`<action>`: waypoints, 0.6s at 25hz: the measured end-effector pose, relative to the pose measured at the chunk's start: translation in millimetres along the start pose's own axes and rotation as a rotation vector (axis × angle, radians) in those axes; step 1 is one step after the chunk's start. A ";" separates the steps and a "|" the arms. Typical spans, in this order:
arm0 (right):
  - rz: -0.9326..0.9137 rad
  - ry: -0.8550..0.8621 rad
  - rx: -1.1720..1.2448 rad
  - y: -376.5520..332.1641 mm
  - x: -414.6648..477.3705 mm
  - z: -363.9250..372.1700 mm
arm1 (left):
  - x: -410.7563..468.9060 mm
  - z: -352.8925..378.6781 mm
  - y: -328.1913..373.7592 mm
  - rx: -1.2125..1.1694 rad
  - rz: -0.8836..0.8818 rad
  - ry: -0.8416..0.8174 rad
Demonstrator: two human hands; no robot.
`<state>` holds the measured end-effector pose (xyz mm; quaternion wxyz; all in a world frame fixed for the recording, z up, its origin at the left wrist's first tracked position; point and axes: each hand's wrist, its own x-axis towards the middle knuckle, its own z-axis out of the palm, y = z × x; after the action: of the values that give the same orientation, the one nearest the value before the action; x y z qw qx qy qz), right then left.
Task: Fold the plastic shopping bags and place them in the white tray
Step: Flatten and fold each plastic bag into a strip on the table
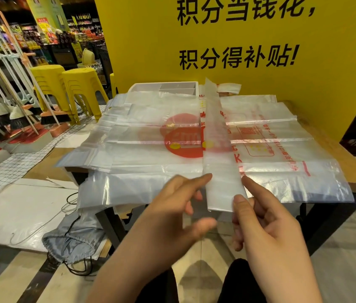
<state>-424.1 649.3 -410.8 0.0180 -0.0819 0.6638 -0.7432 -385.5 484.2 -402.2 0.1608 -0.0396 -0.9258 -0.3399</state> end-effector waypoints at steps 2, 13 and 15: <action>0.006 0.014 0.031 -2.3 -0.9 2.9 | 17.9 -1.4 -6.3 0.178 0.125 0.144; -0.290 -0.212 -0.695 -24.7 23.7 -31.4 | 61.3 1.9 -24.2 0.109 0.243 0.120; -0.458 -0.197 -0.913 -27.1 45.5 -30.9 | 64.7 1.2 -23.2 0.136 0.227 0.123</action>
<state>-471.3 676.8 -382.8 -0.1203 -0.2942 0.8806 -0.3516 -451.3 464.9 -396.4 0.2570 -0.1122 -0.9247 -0.2575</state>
